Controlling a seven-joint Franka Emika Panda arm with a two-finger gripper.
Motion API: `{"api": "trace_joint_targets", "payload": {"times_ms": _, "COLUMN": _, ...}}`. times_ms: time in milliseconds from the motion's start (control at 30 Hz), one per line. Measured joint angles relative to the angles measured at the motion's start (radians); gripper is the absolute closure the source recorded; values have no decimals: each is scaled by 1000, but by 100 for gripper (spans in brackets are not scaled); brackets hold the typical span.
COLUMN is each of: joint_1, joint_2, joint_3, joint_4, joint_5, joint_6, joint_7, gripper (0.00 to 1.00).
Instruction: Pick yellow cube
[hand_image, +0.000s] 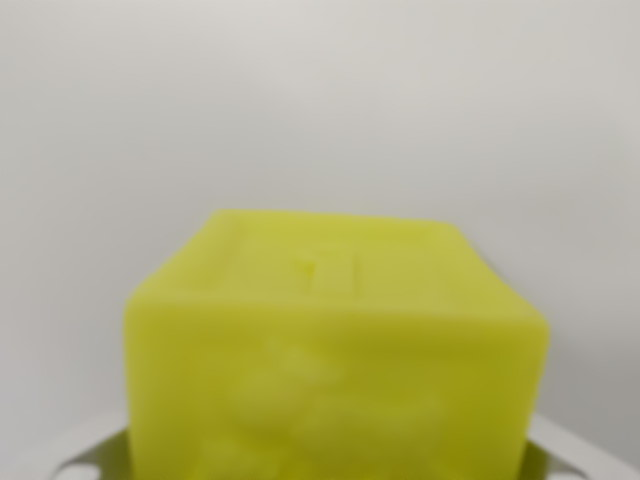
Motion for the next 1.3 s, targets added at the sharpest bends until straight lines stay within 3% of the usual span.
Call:
{"api": "trace_joint_targets", "payload": {"times_ms": 567, "joint_1": -8, "joint_2": -123, "joint_3": 1, "joint_4": -20, "joint_5": -34, "joint_6": -102, "joint_7": 25, "gripper": 100}}
{"api": "trace_joint_targets", "payload": {"times_ms": 1300, "joint_1": -12, "joint_2": -269, "joint_3": 2, "joint_4": -23, "joint_5": -58, "joint_6": -246, "joint_7": 42, "gripper": 100}}
